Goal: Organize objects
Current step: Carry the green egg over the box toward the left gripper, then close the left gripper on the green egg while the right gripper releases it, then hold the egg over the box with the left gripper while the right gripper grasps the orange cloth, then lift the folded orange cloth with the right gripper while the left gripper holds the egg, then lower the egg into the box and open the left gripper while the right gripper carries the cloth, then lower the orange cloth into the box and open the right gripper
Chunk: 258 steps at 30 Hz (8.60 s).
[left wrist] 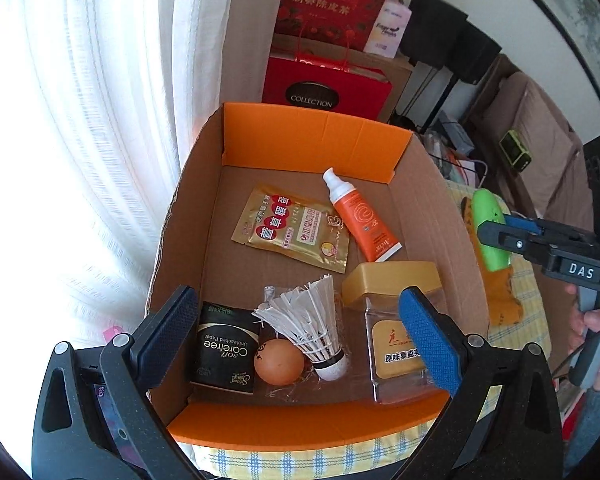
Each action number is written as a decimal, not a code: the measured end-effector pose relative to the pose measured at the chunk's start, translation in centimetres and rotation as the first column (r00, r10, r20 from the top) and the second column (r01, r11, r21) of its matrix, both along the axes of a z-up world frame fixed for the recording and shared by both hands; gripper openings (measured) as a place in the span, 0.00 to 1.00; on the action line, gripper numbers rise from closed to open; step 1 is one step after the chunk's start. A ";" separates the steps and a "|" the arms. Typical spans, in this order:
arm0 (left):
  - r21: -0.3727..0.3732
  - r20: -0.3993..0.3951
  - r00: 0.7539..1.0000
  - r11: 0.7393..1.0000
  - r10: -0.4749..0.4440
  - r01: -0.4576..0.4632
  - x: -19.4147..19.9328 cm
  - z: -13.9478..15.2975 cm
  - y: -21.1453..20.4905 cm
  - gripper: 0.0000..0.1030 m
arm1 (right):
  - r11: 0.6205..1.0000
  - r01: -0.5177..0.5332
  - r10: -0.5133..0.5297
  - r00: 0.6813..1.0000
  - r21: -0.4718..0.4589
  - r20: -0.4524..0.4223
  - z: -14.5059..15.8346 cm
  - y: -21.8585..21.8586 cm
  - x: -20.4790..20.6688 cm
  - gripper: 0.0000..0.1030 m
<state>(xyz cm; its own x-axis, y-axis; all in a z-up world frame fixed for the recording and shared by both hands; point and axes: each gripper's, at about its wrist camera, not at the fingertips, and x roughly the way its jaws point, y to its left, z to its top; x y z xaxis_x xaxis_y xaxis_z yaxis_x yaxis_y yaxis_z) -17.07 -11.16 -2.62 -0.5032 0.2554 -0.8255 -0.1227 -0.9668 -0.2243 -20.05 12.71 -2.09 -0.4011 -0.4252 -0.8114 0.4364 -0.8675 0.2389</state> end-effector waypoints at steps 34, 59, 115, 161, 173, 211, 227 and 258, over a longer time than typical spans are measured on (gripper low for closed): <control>0.065 -0.041 0.975 0.973 -0.219 0.222 1.1 1.3 11.7 0.98 | 0.998 0.028 -0.028 1.000 -0.048 0.007 1.7 0.2 -0.4 0.46; 0.081 -0.110 0.969 0.970 -0.222 0.231 0.7 2.0 16.7 0.83 | 0.994 0.019 -0.015 0.999 -0.110 0.040 2.6 3.4 1.4 0.46; 0.212 -0.121 0.987 0.969 -0.102 0.126 0.8 1.3 7.4 0.22 | 0.978 0.032 -0.035 0.999 0.207 0.011 -7.1 13.1 7.9 0.58; 0.217 -0.089 0.991 0.969 -0.099 0.116 -1.6 0.3 6.8 0.22 | 0.928 0.310 -0.312 0.950 0.207 -0.024 -8.0 20.6 -7.0 0.67; 0.223 -0.085 0.992 0.968 -0.094 0.111 -1.8 0.3 6.7 0.22 | 0.942 0.328 -0.331 0.943 0.074 0.034 -8.3 21.4 -6.6 0.14; 0.040 0.022 0.999 0.999 0.031 -0.032 -7.6 -2.9 -1.0 0.22 | 0.998 -0.062 0.066 0.984 0.028 -0.164 8.9 -3.6 -4.1 0.11; -0.108 0.026 0.999 0.993 0.043 -0.040 -8.0 -4.5 -0.6 0.22 | 0.996 -0.057 0.052 0.996 -0.074 -0.068 -0.9 -8.5 -8.4 0.11; -0.058 -0.099 0.990 0.992 0.104 -0.110 -2.8 -0.4 1.0 1.00 | 0.998 0.061 -0.057 0.982 0.012 -0.182 1.5 -2.3 -1.7 0.85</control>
